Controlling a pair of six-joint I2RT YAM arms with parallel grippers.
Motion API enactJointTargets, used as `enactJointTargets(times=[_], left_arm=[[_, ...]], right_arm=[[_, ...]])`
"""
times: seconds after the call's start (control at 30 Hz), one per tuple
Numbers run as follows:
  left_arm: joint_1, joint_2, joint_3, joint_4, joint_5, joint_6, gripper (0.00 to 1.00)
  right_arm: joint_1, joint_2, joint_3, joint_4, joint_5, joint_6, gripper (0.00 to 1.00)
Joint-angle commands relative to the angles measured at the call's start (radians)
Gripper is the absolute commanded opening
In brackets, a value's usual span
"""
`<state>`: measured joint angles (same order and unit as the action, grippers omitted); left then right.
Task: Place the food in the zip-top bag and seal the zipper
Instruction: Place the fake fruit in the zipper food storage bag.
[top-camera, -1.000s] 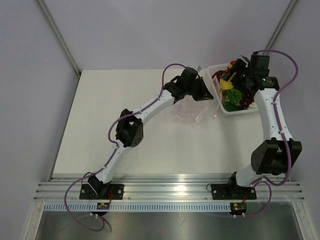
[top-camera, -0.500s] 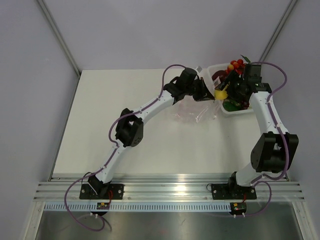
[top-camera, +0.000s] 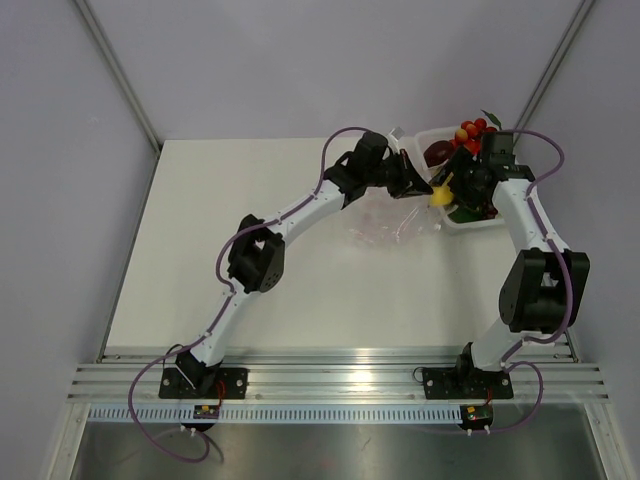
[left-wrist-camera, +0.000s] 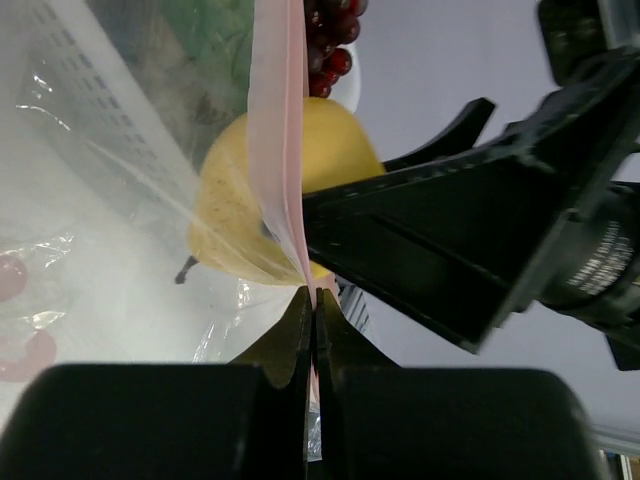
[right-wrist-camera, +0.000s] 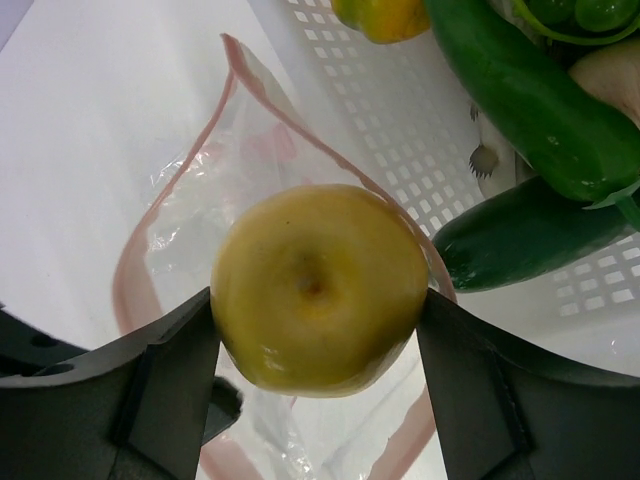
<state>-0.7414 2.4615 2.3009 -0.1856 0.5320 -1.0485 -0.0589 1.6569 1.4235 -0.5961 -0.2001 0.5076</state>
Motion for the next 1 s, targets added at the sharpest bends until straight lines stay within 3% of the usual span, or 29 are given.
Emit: enactJointTargets(times=[0.0,0.13,0.33,0.57,0.67,0.7,0.8,0.97], left_arm=[[0.014,-0.108,0.006,0.107,0.062,-0.03,0.0],[0.014,-0.108,0.009,0.106,0.057,-0.033,0.0],[0.023,-0.113,-0.004,0.046,0.034,-0.008,0.0],[0.043,-0.162,-0.08,-0.014,-0.035,0.062,0.0],[0.054,-0.19,-0.098,-0.064,-0.065,0.1,0.0],[0.057,-0.196,-0.094,-0.086,-0.084,0.116,0.0],[0.059,-0.21,-0.042,-0.271,-0.199,0.205,0.0],[0.074,-0.248,-0.096,-0.299,-0.225,0.246,0.0]], right_arm=[[0.004,0.006,0.014,0.007,0.001,-0.02,0.79],[0.004,-0.002,0.023,0.002,-0.01,-0.024,0.94],[0.004,-0.068,0.055,-0.027,-0.019,-0.024,0.97],[0.004,-0.166,0.069,-0.033,0.004,-0.003,0.84],[0.002,-0.19,0.068,-0.037,0.088,-0.006,0.8],[0.001,-0.19,0.069,-0.042,0.14,-0.006,0.72],[-0.009,-0.152,0.098,-0.076,0.194,-0.012,0.65],[-0.01,-0.002,0.216,-0.172,0.345,-0.064,0.64]])
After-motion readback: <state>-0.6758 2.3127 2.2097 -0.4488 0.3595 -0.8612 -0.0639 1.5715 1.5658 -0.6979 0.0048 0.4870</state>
